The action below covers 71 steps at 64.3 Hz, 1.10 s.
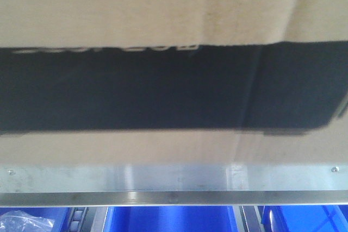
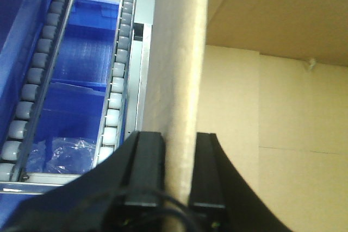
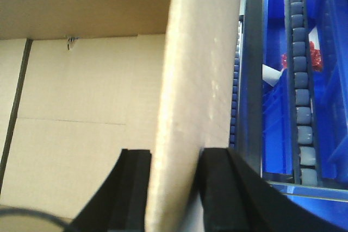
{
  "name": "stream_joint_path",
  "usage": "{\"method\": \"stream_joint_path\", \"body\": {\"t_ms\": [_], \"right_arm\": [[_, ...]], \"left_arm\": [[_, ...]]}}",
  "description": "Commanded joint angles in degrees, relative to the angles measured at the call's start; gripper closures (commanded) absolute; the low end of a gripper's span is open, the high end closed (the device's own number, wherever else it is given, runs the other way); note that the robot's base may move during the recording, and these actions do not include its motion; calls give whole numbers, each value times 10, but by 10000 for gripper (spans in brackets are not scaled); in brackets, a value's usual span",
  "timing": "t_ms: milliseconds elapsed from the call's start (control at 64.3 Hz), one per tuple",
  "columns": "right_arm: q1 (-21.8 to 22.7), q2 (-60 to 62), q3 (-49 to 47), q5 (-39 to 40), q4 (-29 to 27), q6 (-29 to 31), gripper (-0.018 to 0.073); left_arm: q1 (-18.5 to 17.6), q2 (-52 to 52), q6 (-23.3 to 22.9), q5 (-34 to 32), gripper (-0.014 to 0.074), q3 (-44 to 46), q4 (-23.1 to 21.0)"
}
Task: Grab box from left shelf to table start
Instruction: 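Lift the ECOFLOW box with both grippers and pull it off the shelf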
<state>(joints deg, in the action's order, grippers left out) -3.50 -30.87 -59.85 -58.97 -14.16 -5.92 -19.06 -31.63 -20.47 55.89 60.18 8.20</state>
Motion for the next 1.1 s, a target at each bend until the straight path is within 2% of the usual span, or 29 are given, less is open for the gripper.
{"method": "stream_joint_path", "body": {"t_ms": [0,436,903,1089], "right_arm": [[7,5,-18,62,83,2,503],[7,18,-18,60,83,2,503],[7,25,-18,69,83,4,503],[7,35,-18,83,83,4,503]], "left_arm": [[6,20,-2,-69,699,21,85],[6,36,10,-55,699,21,82],[6,58,11,-103,699,21,82],[6,78,24,-103,699,21,82]]}}
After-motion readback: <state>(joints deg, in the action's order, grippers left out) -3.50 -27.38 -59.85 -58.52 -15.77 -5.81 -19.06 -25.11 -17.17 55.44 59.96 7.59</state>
